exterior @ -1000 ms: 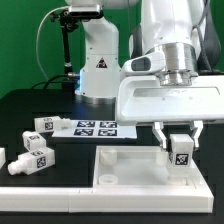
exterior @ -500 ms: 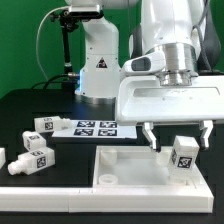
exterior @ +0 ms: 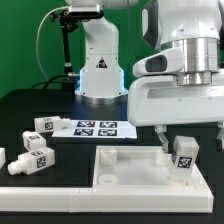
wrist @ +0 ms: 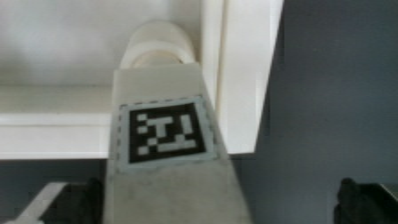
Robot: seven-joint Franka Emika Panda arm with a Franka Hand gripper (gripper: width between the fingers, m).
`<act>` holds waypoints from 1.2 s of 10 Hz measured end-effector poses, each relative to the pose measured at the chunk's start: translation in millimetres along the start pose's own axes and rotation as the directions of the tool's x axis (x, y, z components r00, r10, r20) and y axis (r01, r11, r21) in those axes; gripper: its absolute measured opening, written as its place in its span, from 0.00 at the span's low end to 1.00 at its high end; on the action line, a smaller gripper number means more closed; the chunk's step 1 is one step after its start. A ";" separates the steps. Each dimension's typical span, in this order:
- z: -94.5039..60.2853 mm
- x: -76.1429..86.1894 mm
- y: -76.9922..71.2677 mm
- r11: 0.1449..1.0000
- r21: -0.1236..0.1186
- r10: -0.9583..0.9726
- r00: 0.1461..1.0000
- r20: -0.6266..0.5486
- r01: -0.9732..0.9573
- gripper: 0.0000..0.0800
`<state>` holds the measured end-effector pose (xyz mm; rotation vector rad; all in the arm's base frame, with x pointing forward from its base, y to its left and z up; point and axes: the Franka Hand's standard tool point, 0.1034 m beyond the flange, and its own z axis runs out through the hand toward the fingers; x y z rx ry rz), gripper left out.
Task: Assemble one leg
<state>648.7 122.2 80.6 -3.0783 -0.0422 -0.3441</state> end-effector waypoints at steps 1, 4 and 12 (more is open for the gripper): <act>2.6 1.3 11.8 1.000 -0.003 0.003 0.996 0.084 -0.003 0.81; 1.5 7.2 16.7 1.000 -0.002 0.023 0.989 0.148 -0.023 0.81; 1.1 2.3 19.8 0.857 -0.066 0.515 0.853 0.087 -0.511 0.36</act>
Offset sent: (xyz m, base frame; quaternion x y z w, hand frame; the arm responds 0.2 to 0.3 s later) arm 0.0000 0.0000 0.0000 0.0000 0.0000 0.0000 1.0000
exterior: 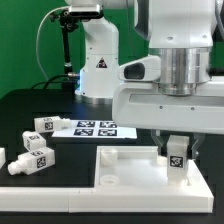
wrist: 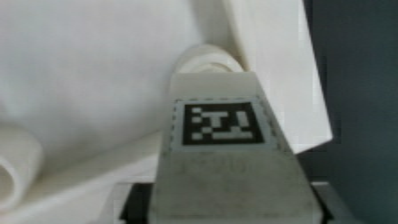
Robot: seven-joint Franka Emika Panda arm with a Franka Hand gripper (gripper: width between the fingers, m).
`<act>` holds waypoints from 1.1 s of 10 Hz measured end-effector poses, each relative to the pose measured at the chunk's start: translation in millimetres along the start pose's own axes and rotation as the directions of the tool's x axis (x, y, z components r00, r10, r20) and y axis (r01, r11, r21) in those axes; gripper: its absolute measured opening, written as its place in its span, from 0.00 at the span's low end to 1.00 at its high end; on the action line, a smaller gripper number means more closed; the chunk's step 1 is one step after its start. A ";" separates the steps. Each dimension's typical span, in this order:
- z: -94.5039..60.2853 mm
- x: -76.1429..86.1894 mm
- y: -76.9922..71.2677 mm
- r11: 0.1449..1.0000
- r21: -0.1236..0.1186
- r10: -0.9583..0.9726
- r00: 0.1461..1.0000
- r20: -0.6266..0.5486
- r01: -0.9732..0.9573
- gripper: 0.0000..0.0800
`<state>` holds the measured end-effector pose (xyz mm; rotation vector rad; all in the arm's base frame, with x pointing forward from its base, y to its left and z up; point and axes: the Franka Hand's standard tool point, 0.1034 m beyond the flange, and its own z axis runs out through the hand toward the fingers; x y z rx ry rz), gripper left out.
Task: Assemble one leg
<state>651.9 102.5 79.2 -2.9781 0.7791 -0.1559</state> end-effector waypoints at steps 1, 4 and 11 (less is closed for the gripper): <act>-0.2 0.1 2.6 0.985 -0.004 0.170 0.985 -0.006 -0.170 0.36; 0.1 -2.9 8.8 0.802 0.010 0.596 0.802 0.032 -0.597 0.36; 0.3 -22.2 -1.6 0.696 -0.012 0.718 0.695 0.035 -0.718 0.48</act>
Offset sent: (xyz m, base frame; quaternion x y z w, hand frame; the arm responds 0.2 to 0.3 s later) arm -0.0073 0.0186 -0.0074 0.0766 -0.0776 0.3575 0.9275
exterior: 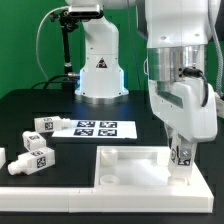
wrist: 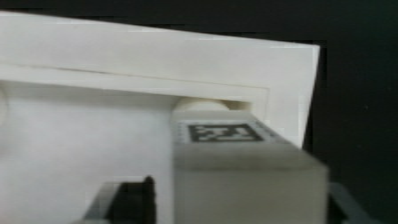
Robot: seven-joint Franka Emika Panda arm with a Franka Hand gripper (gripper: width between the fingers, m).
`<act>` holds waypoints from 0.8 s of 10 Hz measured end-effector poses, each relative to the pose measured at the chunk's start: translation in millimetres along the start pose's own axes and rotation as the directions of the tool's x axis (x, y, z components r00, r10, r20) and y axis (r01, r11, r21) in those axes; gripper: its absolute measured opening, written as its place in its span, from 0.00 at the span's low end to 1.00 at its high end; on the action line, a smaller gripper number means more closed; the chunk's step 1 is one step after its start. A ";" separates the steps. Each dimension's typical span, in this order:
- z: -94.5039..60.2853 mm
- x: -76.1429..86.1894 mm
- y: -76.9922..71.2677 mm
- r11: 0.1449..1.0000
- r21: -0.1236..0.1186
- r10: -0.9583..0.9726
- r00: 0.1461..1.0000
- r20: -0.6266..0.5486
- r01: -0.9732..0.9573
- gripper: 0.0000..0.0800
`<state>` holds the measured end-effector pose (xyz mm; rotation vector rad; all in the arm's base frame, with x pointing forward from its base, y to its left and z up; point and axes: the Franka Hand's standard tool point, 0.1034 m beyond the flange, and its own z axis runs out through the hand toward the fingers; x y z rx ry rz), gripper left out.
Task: Assemble one leg
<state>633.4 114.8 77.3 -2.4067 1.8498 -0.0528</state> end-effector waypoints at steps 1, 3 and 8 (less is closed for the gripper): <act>-2.5 -0.8 -2.7 0.975 -0.018 -0.223 0.975 -0.015 0.222 0.70; -5.2 -6.1 -5.3 0.848 -0.040 -0.530 0.847 -0.031 0.529 0.79; -3.6 -5.3 -5.1 0.530 -0.064 -0.848 0.530 -0.020 0.845 0.81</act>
Offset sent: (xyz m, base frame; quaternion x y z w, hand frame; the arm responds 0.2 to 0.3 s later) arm -0.0161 0.0082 0.0069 -0.0495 0.0410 -0.1872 0.9802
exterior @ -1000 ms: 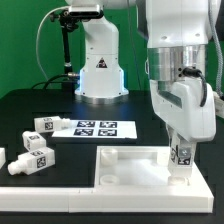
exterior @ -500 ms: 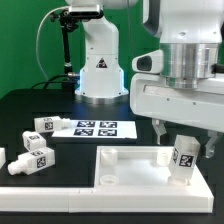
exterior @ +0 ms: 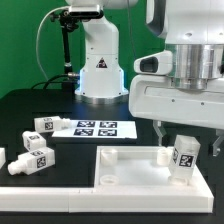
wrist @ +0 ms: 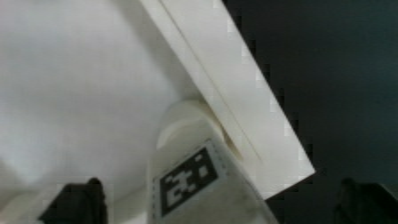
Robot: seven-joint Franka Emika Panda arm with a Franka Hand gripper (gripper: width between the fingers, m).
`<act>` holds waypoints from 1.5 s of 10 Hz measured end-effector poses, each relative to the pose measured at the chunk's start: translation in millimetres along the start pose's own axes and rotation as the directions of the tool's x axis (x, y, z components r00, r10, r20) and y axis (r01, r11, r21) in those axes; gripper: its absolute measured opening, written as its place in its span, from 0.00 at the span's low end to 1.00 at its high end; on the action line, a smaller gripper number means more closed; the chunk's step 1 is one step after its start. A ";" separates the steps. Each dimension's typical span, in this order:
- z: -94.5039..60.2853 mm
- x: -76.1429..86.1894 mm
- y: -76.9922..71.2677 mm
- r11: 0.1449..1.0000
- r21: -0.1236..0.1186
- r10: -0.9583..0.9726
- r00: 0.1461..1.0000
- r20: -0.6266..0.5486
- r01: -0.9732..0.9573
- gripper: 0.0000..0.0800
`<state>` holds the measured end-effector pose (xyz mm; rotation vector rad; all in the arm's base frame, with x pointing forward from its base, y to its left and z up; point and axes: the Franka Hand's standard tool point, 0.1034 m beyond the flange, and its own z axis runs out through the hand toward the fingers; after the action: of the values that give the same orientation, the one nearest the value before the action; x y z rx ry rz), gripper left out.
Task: Assemble one leg
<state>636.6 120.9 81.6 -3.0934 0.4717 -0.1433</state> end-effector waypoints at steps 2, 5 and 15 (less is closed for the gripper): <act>0.5 -0.5 -0.5 0.998 0.002 0.057 0.998 0.001 -0.057 0.70; 1.4 -0.9 2.2 0.973 -0.003 0.233 0.973 0.006 -0.233 0.36; 2.2 -1.3 -3.3 0.441 0.024 0.891 0.441 0.110 -0.897 0.48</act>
Offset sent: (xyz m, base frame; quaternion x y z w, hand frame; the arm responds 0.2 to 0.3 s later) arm 0.0000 0.0000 0.0000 0.0000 0.0000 0.1296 0.9916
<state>636.6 124.5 79.3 -2.2815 1.9413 -0.0072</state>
